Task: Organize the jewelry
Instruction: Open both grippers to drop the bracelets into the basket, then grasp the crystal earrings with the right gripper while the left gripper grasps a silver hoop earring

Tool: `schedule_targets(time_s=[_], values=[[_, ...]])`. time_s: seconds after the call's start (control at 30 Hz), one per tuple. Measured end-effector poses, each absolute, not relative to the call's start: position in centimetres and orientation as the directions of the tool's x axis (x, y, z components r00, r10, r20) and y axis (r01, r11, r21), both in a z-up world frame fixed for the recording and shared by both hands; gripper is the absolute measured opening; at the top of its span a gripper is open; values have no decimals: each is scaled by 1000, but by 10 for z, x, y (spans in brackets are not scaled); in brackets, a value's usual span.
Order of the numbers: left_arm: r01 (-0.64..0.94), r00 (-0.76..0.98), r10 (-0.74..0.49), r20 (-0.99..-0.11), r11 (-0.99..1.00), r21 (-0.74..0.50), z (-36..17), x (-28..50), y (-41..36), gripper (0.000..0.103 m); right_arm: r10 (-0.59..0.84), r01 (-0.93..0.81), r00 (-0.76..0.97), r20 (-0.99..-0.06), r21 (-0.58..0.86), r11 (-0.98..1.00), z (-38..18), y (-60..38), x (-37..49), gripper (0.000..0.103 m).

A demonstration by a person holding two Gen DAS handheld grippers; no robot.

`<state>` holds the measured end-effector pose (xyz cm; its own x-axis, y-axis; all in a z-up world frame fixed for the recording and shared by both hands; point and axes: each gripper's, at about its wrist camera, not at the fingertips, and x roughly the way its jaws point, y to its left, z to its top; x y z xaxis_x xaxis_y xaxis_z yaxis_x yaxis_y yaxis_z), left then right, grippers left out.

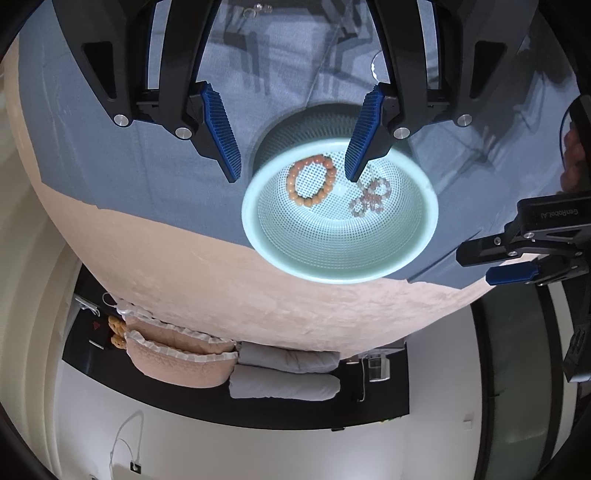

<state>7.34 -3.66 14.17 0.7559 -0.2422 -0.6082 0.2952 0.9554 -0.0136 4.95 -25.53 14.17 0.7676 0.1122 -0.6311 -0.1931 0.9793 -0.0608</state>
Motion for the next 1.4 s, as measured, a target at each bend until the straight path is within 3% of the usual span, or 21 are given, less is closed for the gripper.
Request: schedule_targets(time_s=[0.6,1.4], values=[[355,671,-264,-693,935,-12,84,22,-62,80,66,-142,710,-701,-50,989,99,-282,-5,56],[414,523,-329,-786,904,-103,14,62,-98,80,67,-133,618,-784,-20,991,27,-306,-11,56]])
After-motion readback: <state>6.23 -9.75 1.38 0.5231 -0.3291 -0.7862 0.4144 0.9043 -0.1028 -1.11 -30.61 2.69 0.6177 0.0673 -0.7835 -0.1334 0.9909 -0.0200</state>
